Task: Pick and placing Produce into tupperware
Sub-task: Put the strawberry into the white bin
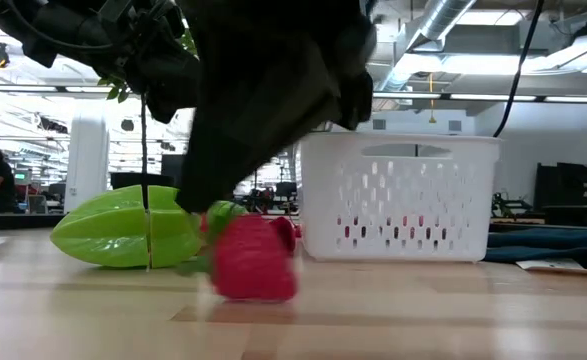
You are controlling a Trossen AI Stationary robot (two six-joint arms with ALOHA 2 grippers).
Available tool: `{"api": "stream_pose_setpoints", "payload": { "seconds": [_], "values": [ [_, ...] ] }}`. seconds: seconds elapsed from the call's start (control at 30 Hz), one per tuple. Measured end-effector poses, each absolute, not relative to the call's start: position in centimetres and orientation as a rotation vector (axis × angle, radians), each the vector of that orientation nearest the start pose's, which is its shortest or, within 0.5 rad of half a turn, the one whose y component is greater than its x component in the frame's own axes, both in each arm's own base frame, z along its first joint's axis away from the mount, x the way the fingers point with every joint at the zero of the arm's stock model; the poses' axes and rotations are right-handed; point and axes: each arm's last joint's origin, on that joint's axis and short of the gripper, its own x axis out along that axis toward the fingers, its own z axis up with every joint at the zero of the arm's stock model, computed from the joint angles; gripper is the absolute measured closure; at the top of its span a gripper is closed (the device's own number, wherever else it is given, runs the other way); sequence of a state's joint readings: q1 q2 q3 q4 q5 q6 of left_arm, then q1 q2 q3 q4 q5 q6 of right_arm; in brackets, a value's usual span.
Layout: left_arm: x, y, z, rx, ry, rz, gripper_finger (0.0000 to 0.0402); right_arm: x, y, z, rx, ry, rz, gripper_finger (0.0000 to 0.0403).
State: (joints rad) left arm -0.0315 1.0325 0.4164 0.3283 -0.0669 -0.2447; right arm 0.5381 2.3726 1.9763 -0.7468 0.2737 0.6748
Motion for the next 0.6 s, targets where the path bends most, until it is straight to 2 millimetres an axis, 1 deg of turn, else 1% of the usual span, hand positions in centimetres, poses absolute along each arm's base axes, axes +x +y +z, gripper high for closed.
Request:
{"api": "stream_pose_setpoints", "payload": {
  "seconds": [0.23, 0.47, 0.53, 0.6],
  "values": [
    [21.2, -0.5, 21.0, -0.228, 0.281, 0.070, 0.0205, 43.6, 25.4, 17.4, 0.158, 1.031, -0.084, 0.0393],
    [21.2, -0.5, 21.0, -0.228, 0.282, 0.070, 0.0205, 43.5, 25.4, 17.4, 0.157, 1.035, -0.079, 0.0393],
    [21.2, -0.5, 21.0, -0.228, 0.282, 0.070, 0.0205, 43.5, 25.5, 17.4, 0.162, 1.043, -0.066, 0.0385],
    [21.2, -0.5, 21.0, -0.228, 0.282, 0.070, 0.0205, 43.4, 25.7, 17.4, 0.185, 1.071, -0.024, 0.0364]
  ]
}}
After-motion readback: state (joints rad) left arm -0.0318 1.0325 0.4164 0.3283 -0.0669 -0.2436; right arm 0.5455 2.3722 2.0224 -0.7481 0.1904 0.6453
